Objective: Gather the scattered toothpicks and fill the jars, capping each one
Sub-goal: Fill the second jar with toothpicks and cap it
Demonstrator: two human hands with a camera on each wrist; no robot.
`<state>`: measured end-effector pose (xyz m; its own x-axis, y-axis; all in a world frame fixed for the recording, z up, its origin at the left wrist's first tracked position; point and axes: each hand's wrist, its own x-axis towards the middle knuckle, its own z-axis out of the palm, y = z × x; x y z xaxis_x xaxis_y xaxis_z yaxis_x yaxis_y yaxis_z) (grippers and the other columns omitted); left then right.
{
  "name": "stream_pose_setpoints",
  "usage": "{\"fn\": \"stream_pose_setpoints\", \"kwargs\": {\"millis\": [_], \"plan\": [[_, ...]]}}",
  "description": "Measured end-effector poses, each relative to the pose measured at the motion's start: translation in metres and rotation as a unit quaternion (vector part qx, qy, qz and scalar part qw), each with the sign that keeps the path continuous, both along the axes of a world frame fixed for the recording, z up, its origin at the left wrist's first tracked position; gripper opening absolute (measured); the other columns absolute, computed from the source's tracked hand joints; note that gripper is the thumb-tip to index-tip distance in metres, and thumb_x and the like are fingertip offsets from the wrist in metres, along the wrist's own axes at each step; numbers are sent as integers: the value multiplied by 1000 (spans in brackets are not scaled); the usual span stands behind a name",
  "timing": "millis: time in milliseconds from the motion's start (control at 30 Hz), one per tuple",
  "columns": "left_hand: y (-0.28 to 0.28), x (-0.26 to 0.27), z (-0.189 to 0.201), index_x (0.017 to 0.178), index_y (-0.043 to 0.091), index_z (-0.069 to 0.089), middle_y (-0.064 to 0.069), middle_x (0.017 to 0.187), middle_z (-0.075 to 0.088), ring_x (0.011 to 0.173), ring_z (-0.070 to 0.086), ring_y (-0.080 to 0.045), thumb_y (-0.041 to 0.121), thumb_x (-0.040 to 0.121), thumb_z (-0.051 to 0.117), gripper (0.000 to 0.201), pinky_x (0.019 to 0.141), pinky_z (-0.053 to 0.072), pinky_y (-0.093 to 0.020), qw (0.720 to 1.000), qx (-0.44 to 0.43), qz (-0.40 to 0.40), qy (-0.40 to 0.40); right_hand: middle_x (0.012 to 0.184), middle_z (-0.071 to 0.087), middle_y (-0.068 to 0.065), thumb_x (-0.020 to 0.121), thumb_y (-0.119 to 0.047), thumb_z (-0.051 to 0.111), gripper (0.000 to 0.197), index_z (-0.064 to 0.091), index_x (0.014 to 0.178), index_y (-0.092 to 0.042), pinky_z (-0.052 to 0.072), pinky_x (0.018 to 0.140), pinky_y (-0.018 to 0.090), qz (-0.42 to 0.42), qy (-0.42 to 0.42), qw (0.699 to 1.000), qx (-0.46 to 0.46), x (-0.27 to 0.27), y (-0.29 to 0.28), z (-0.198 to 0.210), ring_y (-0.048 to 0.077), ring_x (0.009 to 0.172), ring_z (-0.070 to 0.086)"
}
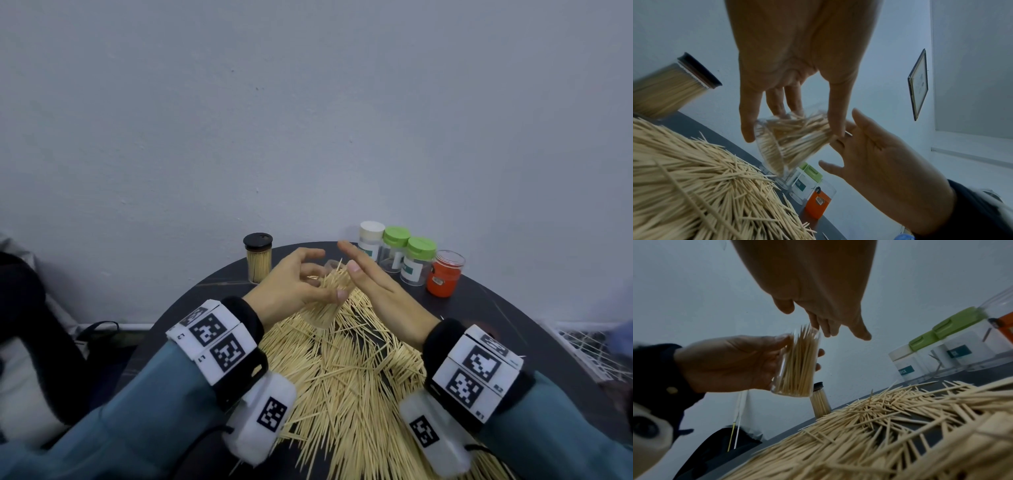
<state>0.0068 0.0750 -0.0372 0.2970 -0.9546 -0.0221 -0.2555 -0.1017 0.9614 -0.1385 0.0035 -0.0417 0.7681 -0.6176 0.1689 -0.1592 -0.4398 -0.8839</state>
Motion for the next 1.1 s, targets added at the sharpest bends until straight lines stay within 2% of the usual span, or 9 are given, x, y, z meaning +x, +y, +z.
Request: {"fn": "stream_pose_setpoints", "kwargs": {"millis": [67,200,267,367,533,667,800,967,1100], "plan": [[5,5,1,137,18,38,2,115,61,113,55,-16,15,70,78,78,97,44,-35,1000,2,8,2,135,30,-22,99,-32,27,45,27,144,-28,23,87,-7,-7,-9,1000,-1,1,1,1,-11,125,21],[26,19,9,135,21,41,-4,125,60,116,55,-19,34,48,80,97,102,43,-42,999,-6,31,-4,128,42,-19,98,-30,37,34,42,132,-28,33,102,21,-24,1,998,-60,5,-1,-8,-2,120,39],[38,29,12,134,22,42,-3,123,60,116,54,-19,35,45,79,97,103,41,-45,999,-13,50,-11,125,49,-14,96,-24,45,27,49,123,-26,35,103,27,-11,37,994,-103,8,-1,-12,3,119,44],[55,47,14,130,23,45,-3,121,61,115,54,-20,34,46,77,90,104,40,-44,996,-16,83,-16,119,54,-12,93,-19,52,19,56,111,-26,36,97,20,55,126,977,-161,16,5,-12,3,114,47],[83,78,15,129,19,46,-6,116,61,103,57,-18,20,56,79,80,94,47,-37,990,-30,139,-9,115,59,-7,89,-20,60,22,60,110,-21,37,83,7,221,240,911,-253,50,43,-7,2,103,50],[97,96,10,133,14,44,-6,119,59,88,54,-5,6,72,75,69,72,45,-22,986,-35,161,-22,118,59,1,84,-15,66,32,61,115,-16,39,93,23,340,264,859,-279,86,85,-9,11,108,52],[104,100,9,132,15,44,-1,113,56,84,52,-2,8,73,75,67,70,45,-18,986,-33,160,-27,119,50,11,80,-12,70,43,57,121,-12,40,91,29,423,336,776,-327,116,117,-17,23,108,49],[104,98,11,135,14,43,-2,115,54,96,53,-11,9,73,75,70,73,45,-20,988,-34,151,-29,89,62,4,81,-10,68,14,68,94,-8,38,66,13,454,352,755,-317,123,123,-19,10,73,53],[101,93,14,135,13,43,1,110,54,94,53,-8,9,74,75,69,71,46,-17,989,-38,136,-34,82,62,0,80,-7,67,10,70,90,-7,41,68,16,462,363,756,-288,105,120,-17,10,72,54]]}}
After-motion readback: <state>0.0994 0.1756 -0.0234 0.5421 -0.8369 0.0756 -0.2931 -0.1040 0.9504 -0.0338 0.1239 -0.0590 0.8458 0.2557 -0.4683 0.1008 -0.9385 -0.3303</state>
